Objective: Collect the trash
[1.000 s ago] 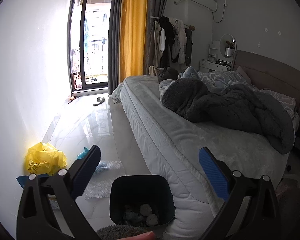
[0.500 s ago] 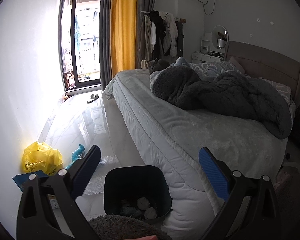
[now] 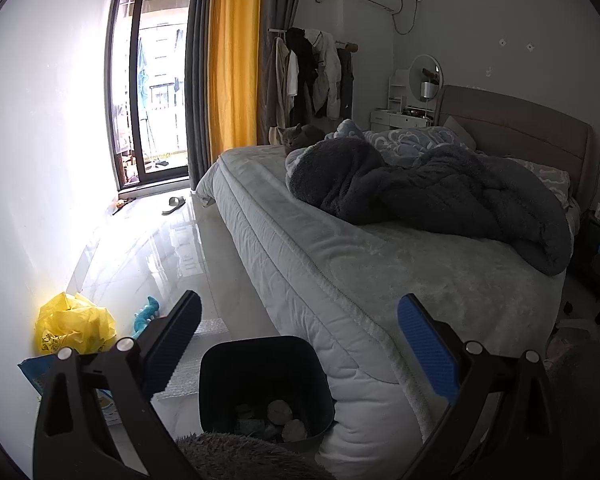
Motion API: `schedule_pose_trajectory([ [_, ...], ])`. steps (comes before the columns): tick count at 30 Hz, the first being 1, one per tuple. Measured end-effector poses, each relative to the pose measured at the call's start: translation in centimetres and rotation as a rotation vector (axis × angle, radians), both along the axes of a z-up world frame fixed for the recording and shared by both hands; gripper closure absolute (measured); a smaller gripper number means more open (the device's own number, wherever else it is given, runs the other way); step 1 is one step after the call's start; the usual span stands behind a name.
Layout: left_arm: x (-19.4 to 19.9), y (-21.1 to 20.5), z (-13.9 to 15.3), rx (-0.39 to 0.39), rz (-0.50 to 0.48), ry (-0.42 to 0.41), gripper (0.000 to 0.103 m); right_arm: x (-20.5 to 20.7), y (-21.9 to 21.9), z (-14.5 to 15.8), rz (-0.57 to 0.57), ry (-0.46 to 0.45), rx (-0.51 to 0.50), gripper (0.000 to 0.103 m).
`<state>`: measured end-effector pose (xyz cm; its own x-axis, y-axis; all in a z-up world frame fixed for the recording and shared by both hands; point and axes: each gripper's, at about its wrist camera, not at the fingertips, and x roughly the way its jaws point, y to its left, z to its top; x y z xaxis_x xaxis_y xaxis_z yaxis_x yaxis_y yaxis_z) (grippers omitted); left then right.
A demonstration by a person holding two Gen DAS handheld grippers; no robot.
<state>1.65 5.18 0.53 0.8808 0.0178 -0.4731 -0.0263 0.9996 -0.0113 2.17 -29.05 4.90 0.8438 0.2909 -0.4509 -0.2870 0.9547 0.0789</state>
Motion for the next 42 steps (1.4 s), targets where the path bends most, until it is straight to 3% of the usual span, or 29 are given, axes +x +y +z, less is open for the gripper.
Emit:
schedule_pose_trajectory([
  [42,-0.06,-0.42,-0.06,0.005,-0.009,-0.003,0.003,0.14,-0.50,-0.27,-0.006,0.009,0.023,0.003],
])
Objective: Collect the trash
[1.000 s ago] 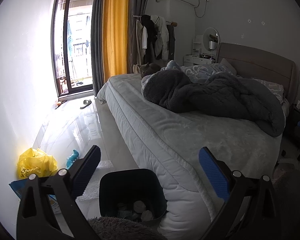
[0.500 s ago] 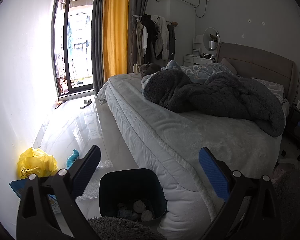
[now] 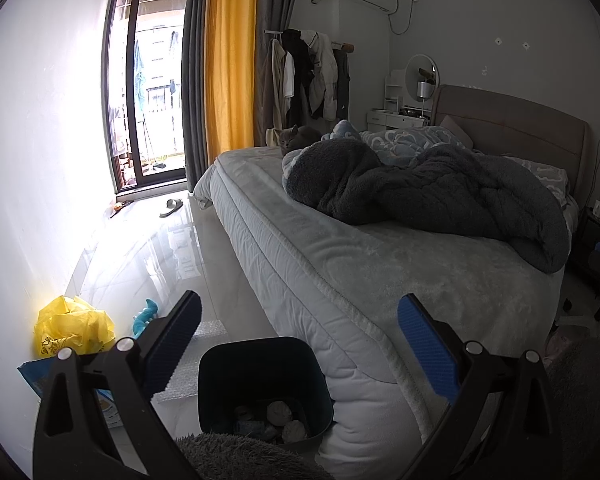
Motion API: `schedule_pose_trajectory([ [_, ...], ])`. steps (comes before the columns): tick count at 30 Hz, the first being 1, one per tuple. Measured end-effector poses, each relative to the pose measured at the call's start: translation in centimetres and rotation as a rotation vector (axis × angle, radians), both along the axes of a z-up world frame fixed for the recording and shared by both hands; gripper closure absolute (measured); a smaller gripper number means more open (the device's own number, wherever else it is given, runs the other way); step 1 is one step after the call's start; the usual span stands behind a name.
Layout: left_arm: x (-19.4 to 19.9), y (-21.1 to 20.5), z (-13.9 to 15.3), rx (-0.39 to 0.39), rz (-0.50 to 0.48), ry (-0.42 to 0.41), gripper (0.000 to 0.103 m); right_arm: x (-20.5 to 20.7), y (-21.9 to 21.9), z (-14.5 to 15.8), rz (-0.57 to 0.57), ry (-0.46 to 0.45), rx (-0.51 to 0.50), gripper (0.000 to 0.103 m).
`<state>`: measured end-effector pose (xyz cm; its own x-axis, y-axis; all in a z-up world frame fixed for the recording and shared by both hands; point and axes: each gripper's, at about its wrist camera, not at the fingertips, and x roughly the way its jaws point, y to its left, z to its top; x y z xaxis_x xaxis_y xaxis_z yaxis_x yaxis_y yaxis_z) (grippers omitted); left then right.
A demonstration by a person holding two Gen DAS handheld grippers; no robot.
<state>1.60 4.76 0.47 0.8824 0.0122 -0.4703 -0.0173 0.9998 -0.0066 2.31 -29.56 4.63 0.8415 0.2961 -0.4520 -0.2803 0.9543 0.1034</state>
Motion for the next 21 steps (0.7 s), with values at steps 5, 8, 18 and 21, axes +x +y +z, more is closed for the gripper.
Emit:
schedule_pose_trajectory([
  [5,0.02,0.05,0.01,0.001,0.000,0.000,0.003,-0.06,-0.04,0.00,-0.001,0.001,-0.005,0.003],
  [8,0.01,0.01,0.00,0.001,0.000,0.000,0.003,-0.02,-0.07,0.00,0.000,0.001,-0.002,0.003],
  [18,0.01,-0.03,0.01,-0.001,0.001,0.000,0.003,0.01,-0.14,0.00,0.000,0.001,-0.003,0.003],
  [21,0.01,-0.03,0.01,0.000,0.000,0.000,0.003,0.04,-0.12,0.01,0.001,0.001,-0.004,0.003],
])
